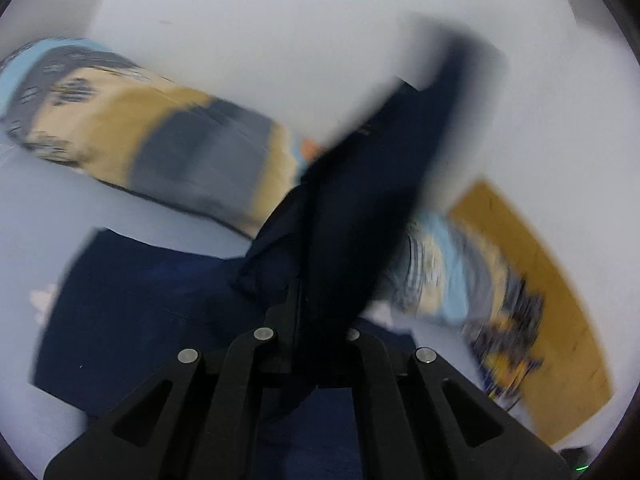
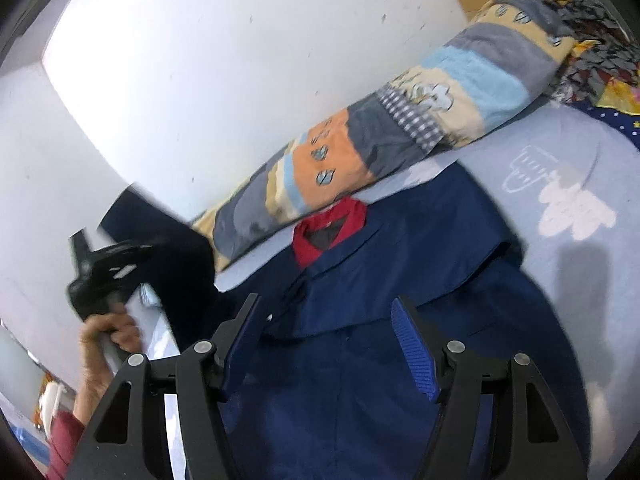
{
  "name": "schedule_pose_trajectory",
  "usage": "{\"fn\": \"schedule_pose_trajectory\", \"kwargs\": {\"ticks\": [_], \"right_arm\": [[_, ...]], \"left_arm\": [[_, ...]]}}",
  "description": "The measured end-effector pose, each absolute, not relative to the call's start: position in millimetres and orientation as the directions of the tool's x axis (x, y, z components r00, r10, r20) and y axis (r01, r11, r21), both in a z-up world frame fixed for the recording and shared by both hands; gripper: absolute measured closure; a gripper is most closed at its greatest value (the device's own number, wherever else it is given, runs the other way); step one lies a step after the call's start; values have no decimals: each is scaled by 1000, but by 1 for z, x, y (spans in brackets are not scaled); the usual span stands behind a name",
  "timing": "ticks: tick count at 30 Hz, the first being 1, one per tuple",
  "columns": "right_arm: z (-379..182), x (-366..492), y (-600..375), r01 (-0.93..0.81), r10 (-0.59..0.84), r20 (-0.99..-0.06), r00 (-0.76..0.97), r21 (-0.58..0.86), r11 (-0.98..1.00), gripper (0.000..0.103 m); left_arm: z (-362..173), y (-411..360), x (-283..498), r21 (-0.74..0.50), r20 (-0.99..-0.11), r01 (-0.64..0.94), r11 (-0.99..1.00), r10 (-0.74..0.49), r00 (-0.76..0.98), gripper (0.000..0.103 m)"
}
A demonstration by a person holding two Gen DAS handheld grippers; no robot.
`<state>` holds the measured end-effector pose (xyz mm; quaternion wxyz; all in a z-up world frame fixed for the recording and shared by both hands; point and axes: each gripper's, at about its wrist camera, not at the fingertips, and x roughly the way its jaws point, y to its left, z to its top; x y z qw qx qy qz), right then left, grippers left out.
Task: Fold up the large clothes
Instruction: 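Fold the held sleeve across the jacket front with the left gripper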
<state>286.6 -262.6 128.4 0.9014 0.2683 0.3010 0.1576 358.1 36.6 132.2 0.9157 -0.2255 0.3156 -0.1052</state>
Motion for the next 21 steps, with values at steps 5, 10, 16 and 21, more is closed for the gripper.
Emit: {"fn": "schedule_pose_trajectory", "kwargs": {"ticks": [5,10,16,21], "right_arm": [[134,283,-292,-96,422,-419,804,608,788,35],[135,286,-302,-90,421,-413,808,619,781,35],[136,280,-318,-58,383,-398,834,627,777,34],[127,286,-320,-26,384,-437,814,633,774,34]], "left_arm": [[51,-107,384,-207,-731,92,974,-217,647,87],[-8,-170,376,-140,-844,181,973,-213,492,51],[30,-162,337,-196,-767,330,923,-354,536,29],[50,-77,345,-64,-761,161,985,-153,631,25]]}}
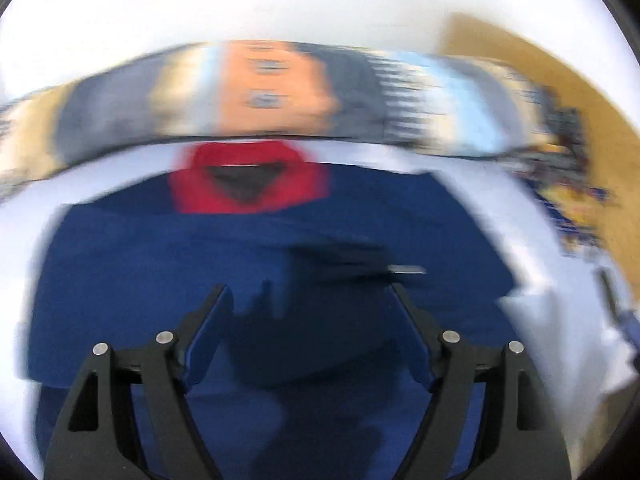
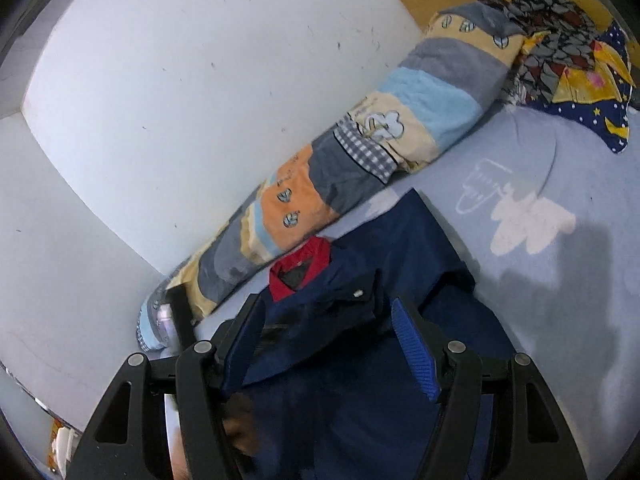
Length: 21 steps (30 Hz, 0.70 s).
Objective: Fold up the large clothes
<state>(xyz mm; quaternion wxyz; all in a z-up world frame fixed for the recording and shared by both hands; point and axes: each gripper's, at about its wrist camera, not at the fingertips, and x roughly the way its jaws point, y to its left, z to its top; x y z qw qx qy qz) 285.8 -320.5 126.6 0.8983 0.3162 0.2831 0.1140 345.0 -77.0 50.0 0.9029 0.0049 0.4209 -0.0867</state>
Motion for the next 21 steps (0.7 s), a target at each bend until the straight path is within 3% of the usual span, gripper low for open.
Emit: {"fn": "schedule_pose_trajectory", "kwargs": {"ticks": [2,6,9,18,21], "right_arm": [[123,289,-318,-20,385,-447,808,632,775,34],[119,295,-309,-21,396,-478,784,616,787,34],[112,301,-301,-15,393,-521,758,588,809,34],[94,314,-289,-12,373,-586,719,527,850,34],[81,338,-267,-85,372,-615,695,444,892,43]], "left_arm": [[37,-35,355,81,-795,17,997,54,605,25],[-1,24,353,216,-830,-108,970,241,504,25],[-23,45,343,154,-856,-110,982,189,482,24],[1,82,327,116,-827,-218,969,216,519,24],[-12,103,330,158,-851,-242,957,257,459,24]]}}
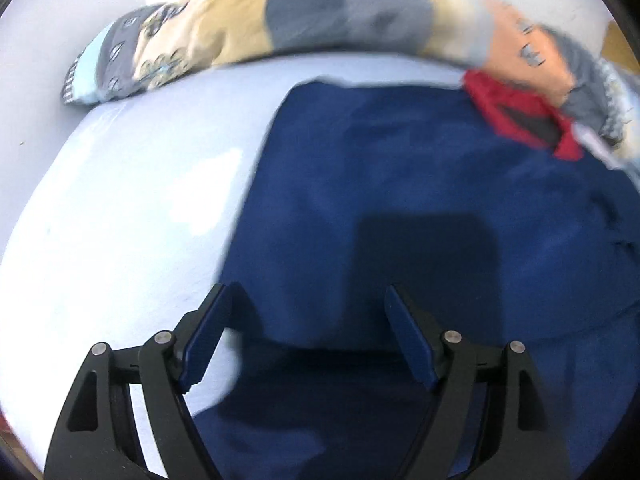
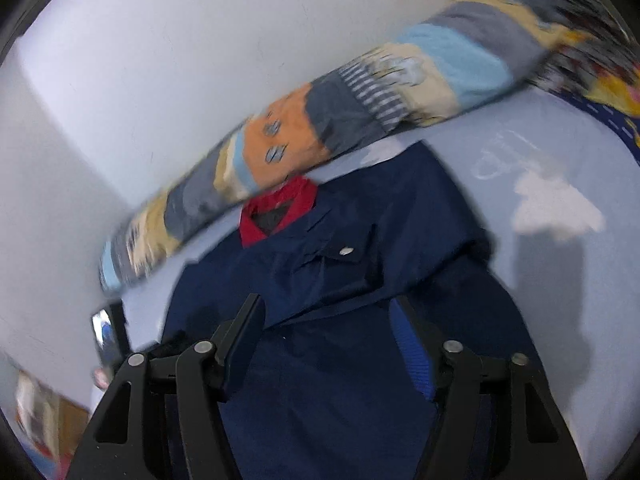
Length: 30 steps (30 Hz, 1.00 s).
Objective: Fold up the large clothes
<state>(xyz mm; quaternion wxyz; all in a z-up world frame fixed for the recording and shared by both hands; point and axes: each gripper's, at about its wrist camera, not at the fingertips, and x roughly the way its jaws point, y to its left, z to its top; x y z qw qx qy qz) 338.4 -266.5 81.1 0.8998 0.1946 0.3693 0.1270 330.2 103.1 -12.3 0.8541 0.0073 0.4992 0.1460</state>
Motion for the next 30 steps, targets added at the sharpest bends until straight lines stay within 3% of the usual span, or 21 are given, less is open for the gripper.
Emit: {"fn": "schedule_pose_trajectory", "kwargs": {"ticks": [2,4,10,14,16,20,30], "right_arm": [[62,359,-251,-104,338,-669,662,364,926,46],[43,377,-240,-123,332,-715,615,329,936,58],[37,411,-211,-205,305,-703,642,226,952,56],[-9,434,-224,-134,284,-799,530,251,959,56],[-20,434,-234,-143,343,-781,521,317,938,56],[-4,426,-234,-127,299,-814,498,272,954,53],[59,328,-229,-221,306,-761,573,216,951,40]], "left_arm": [[-18,110,326,159,-853,-236,959,254,456,24],[-16,114,318,133,-847,-232,964,232,478,24],[-5,112,318,97,-818,-206,974,196,541,24],[-25,103,331,147,-842,-184,972,221,493,19],[-24,103,324,151,-837,-189,970,227,497,16],[-12,104,309,148,-825,-203,968,234,514,17],[51,53,189,185,-719,-106,977,208,663,17]]}}
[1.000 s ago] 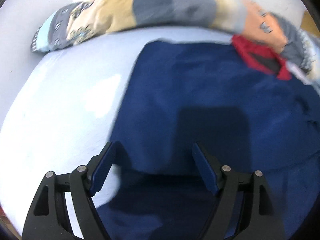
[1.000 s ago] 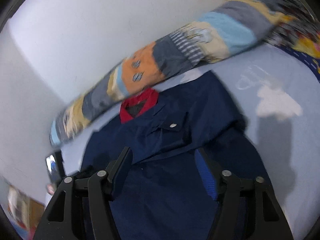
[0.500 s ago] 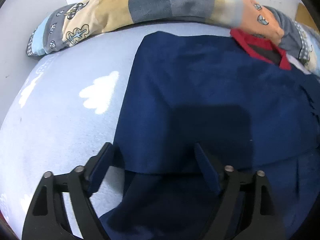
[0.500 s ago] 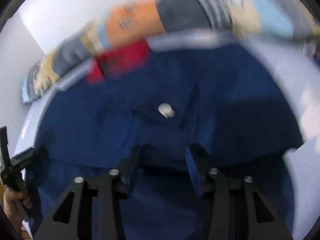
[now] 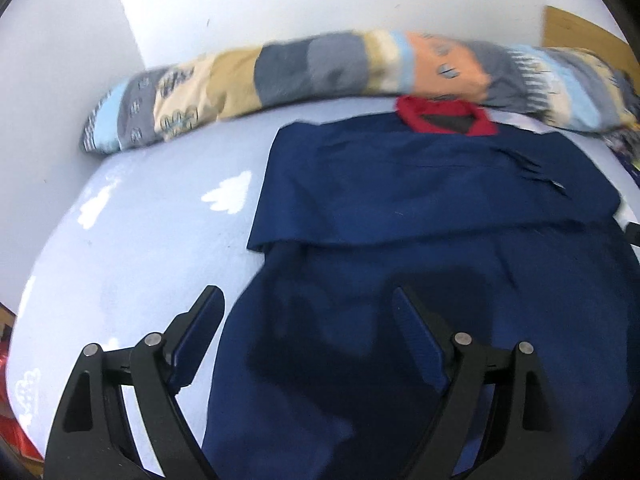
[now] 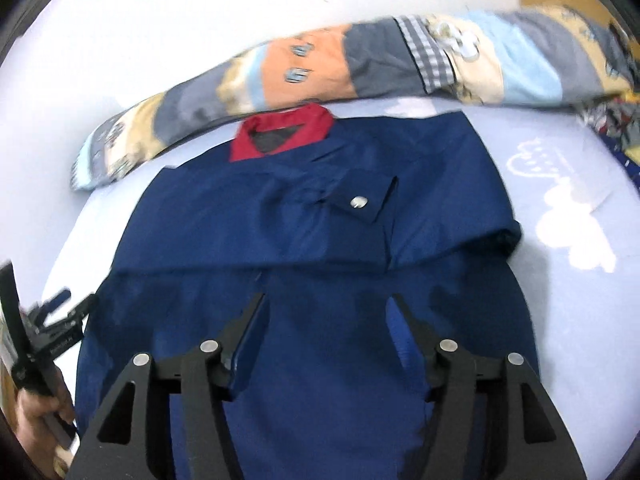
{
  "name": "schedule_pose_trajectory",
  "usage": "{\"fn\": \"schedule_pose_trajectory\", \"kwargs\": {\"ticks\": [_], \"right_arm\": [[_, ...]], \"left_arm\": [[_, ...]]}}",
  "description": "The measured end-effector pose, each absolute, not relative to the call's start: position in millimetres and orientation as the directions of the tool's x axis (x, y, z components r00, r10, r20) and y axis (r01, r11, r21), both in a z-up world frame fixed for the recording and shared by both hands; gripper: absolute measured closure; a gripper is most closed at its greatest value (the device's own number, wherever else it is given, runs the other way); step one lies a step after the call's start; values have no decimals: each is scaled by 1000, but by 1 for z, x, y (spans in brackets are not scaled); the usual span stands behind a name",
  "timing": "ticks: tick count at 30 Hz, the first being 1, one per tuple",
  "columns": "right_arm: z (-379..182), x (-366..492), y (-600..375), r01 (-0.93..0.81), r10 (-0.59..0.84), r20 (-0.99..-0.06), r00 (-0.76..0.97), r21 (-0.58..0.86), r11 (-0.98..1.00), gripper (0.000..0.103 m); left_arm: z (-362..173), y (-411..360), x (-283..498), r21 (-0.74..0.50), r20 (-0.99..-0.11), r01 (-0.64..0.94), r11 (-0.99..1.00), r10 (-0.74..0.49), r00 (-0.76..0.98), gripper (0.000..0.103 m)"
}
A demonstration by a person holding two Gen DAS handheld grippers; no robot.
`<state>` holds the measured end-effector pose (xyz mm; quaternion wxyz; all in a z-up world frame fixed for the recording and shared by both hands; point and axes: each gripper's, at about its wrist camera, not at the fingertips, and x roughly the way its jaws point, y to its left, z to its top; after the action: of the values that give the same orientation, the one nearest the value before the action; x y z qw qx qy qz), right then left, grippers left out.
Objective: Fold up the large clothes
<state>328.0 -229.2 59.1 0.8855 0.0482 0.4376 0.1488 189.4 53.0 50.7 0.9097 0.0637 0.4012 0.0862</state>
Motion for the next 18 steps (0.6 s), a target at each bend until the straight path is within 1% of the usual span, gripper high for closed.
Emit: {"fn": "schedule_pose_trajectory", "kwargs": {"ticks": [2,4,6,8,10,13,16,18], "right_arm": [[66,295,-227,-247,299,-758,580,186,951,39],[70,261,-232,-256,305,-751,585,186,949,35],[73,233,-239,-264,310,-735,603,182,947,35],[72,205,-252,-260,305,-719,625,177,949,34],[67,187,-272,-232,295,-726,621,189,954,34],[60,166,-316,-154,291,-709,642,252,955,34],[50,159,-343,-92,266,-727,633,271,958,35],[38,159,-354,-66,265,-752,603,283,957,35]], "left_arm": [[58,46,158,173,-702,-86,981,184,688,17],[59,47,123,138,-702,-76,987,152,696,17],[55,53,100,108,-711,-87,990,138,690,17],[49,62,78,51,-740,-95,994,101,665,17],[41,78,63,5,-762,-131,991,89,641,17],[28,97,52,-45,-804,-188,981,77,590,17],[5,119,51,-28,-840,-244,969,109,532,17],[-21,131,53,-63,-891,-275,959,70,448,16]]}}
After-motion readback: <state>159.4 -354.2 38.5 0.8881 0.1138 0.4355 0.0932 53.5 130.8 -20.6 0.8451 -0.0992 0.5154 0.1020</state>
